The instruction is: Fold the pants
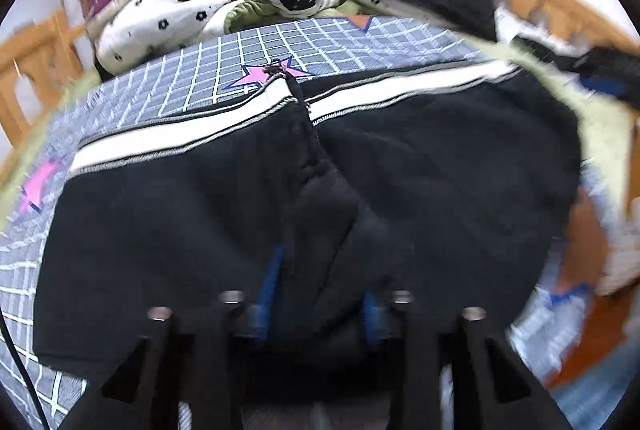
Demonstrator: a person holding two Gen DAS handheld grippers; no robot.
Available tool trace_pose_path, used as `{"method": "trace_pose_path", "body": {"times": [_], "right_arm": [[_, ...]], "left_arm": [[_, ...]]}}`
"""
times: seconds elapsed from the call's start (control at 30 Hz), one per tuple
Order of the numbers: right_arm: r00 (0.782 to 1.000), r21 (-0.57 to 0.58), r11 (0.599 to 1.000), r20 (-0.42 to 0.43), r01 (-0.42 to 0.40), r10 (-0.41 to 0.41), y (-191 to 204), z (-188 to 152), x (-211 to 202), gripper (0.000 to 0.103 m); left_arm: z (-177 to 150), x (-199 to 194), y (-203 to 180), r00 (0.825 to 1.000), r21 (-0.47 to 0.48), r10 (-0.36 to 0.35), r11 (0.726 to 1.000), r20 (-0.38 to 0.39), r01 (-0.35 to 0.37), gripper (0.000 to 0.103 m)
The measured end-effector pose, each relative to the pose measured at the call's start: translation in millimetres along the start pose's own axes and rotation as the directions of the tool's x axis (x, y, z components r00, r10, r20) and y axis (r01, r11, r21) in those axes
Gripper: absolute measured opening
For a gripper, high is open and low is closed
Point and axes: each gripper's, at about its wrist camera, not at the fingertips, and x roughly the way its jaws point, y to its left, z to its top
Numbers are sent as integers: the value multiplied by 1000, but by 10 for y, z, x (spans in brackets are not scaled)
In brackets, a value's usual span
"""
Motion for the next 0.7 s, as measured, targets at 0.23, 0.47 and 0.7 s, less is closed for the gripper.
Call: {"method": "trace_pose_path", "body": {"times": [0.23,0.47,0.7], "right_arm": [[985,-65,985,-75,-158,153,611,-58,108,54],[927,-242,902,-213,-357,309,1641,-469,183,53],[933,-406,845,-237,-348,271,2097,-860,161,7]], "left_arm": [[-197,-664,884,991,-107,70,993,116,-57,74],[-252,-733,2057,948,-146,316,940,40,-308,74],[-582,-731,2678,960,-327,279,906,-14,-268,74]]}}
